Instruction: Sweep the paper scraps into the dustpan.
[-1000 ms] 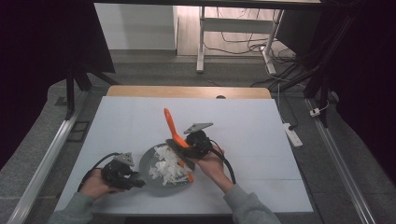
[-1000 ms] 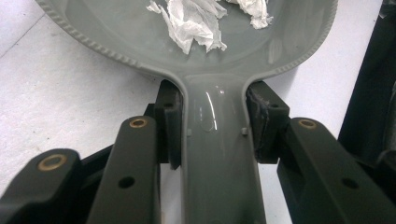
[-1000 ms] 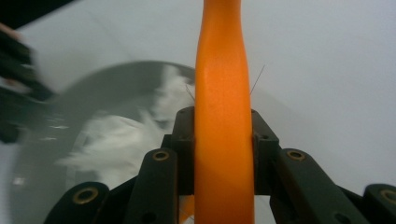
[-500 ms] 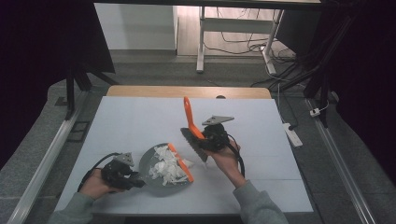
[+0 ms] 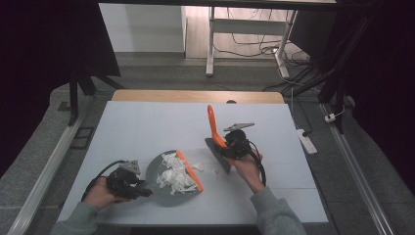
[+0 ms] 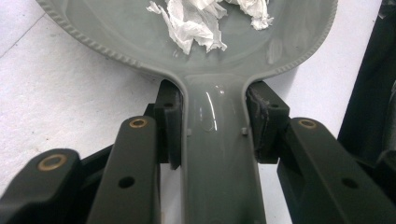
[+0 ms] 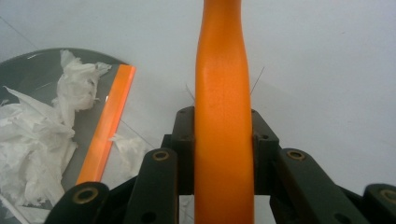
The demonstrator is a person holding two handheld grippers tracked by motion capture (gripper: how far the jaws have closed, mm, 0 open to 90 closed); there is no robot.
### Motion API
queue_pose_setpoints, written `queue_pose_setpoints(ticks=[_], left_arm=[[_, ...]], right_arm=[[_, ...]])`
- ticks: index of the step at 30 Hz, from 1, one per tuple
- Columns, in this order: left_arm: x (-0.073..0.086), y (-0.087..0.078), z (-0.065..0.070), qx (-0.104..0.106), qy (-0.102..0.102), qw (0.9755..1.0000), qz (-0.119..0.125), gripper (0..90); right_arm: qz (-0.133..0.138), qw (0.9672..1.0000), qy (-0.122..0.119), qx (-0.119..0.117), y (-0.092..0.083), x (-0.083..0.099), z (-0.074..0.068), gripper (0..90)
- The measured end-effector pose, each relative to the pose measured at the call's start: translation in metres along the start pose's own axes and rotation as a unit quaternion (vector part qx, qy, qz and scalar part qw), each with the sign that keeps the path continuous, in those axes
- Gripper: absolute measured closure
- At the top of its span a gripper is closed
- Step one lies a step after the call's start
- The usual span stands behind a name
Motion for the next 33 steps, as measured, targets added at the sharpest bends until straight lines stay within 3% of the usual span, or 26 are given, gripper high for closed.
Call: queue_pose_setpoints(ticks=[15, 20, 25, 27, 31, 33], left_arm=[[-0.001, 0.001, 0.001, 0.001, 0.001, 1.0, 0.0, 61.5], [-0.001, 0.002, 0.001, 0.0, 0.001, 1.0, 0.0, 61.4], [-0.001, 0.002, 0.001, 0.001, 0.001, 1.0, 0.0, 61.4], [-0.001, 0.002, 0.002, 0.001, 0.001, 1.0, 0.0, 61.4], [-0.001, 0.002, 0.002, 0.001, 0.002, 1.0, 0.0, 61.4], [-0.001, 0.002, 0.002, 0.001, 0.002, 1.0, -0.001, 61.4]], right_arm=[[-0.019, 0.999, 0.003, -0.04, 0.023, 0.003, -0.033, 70.3], [-0.025, 0.9983, -0.013, -0.051, 0.03, 0.002, -0.048, 70.3], [-0.029, 0.9964, -0.034, -0.073, 0.037, 0.002, -0.073, 70.3], [-0.026, 0.9948, -0.035, -0.092, 0.037, 0.001, -0.086, 70.2], [-0.017, 0.9904, -0.042, -0.131, 0.032, -0.004, -0.112, 70.2], [-0.005, 0.9895, -0.043, -0.138, 0.026, -0.009, -0.118, 70.2]])
Point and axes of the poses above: each handheld gripper's, and its own axes: y roughly forward along the jaws, x roughly out of its underside, z roughly to its right, the point moved 4 cm from there along y, roughly forward along the jaws, and after that the axes turned 15 degrees about z, right-handed, at the moved point
